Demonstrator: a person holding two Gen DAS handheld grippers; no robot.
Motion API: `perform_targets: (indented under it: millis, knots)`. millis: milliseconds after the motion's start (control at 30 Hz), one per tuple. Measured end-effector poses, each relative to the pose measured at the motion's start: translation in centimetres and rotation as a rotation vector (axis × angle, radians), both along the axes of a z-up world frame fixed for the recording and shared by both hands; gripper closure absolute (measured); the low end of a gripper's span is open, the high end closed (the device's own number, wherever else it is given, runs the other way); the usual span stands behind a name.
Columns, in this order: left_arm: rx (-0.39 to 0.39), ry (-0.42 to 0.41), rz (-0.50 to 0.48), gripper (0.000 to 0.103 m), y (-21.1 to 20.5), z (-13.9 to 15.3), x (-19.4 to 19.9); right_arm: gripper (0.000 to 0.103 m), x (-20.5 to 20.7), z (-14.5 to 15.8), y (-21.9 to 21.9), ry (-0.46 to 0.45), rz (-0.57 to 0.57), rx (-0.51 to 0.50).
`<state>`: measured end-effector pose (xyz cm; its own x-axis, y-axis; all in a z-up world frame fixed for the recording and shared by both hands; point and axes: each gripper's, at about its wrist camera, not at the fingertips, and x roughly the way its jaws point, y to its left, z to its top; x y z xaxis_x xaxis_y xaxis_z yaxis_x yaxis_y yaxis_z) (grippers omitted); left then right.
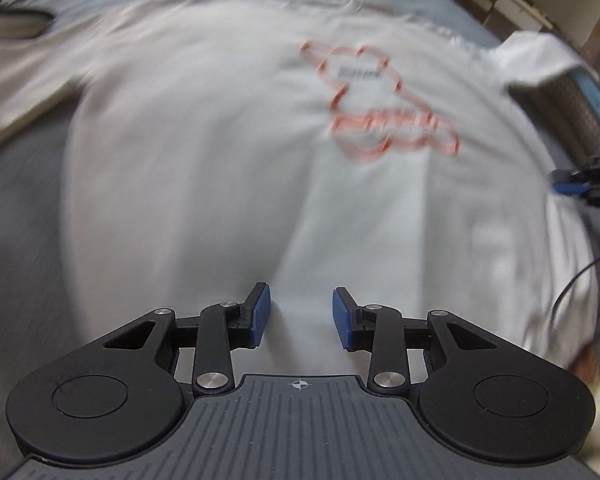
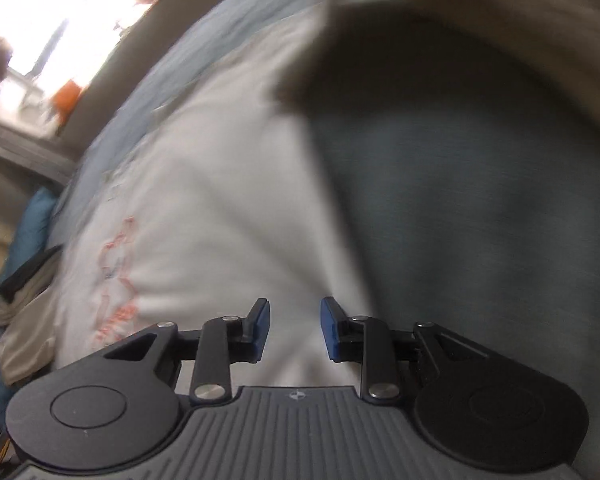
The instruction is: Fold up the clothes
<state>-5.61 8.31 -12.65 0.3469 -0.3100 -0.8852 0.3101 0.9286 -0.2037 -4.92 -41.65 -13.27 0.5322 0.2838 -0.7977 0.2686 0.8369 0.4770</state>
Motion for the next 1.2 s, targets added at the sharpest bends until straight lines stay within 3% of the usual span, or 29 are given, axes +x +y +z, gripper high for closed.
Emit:
perform_targets:
  millis: [133, 167, 233, 333, 433, 500, 600, 667, 767, 900, 1033, 1100, 1200]
  knots:
    - [0.045, -0.022, -0.020, 0.069, 1.0, 1.3, -1.3, 0.073, -2.7, 2.4, -0.5, -0.013, -0.013, -0.171]
    - [0.043, -0.044, -0.035, 0.069, 0.8, 1.6, -1.2, 0.073, -2.7, 3.2, 0.4, -0.042, 0.033, -0.188]
    - [0.026, -0.081, -0.065, 0.068, 0.1, 2.0, -1.0, 0.073, -1.7, 3.9, 3.2, -0.097, 0.179, -0.130]
    - [-0.055, -0.072, -0.110, 0.068, -1.7, 1.2, -0.4, 0.073, -1.3, 1.8, 6.5, -0.089, 0.316, -0.047]
    - [-0.043, -0.045, -0.166, 0.068, -2.5, -0.1, -1.6, 0.073, -1.0, -0.6, 9.7, -0.073, 0.444, 0.033]
    - [-0.027, -0.020, -0.183, 0.068, -1.6, -0.9, -3.2, 0.075, -2.8, -2.2, 9.6, -0.048, 0.471, 0.018]
    - [-0.055, 0.021, -0.153, 0.068, 1.0, -1.2, -5.3, 0.076, -6.3, -2.7, 6.9, -0.011, 0.435, 0.112]
    - [-0.073, 0.060, -0.115, 0.068, 2.6, -0.7, -5.8, 0.074, -7.6, -1.9, 5.9, 0.036, 0.432, 0.114]
    - [-0.069, 0.041, -0.092, 0.068, 3.9, 0.4, -5.7, 0.072, -8.1, 0.1, 6.1, 0.075, 0.486, 0.057]
    - [-0.090, -0.021, -0.085, 0.068, 3.7, 1.3, -4.3, 0.072, -5.1, 3.7, 11.1, -0.075, 0.650, 0.033]
    - [-0.123, -0.021, -0.066, 0.068, 2.5, 0.4, -2.7, 0.072, -0.4, 4.1, 20.4, -0.225, 0.800, 0.050]
    - [-0.103, 0.000, -0.058, 0.068, 2.3, -0.4, -2.7, 0.073, 1.5, 2.7, 24.9, -0.244, 0.851, 0.057]
    - [-0.098, 0.008, -0.039, 0.068, 3.2, -1.1, -3.6, 0.073, 2.0, 0.1, 28.0, -0.192, 0.927, 0.049]
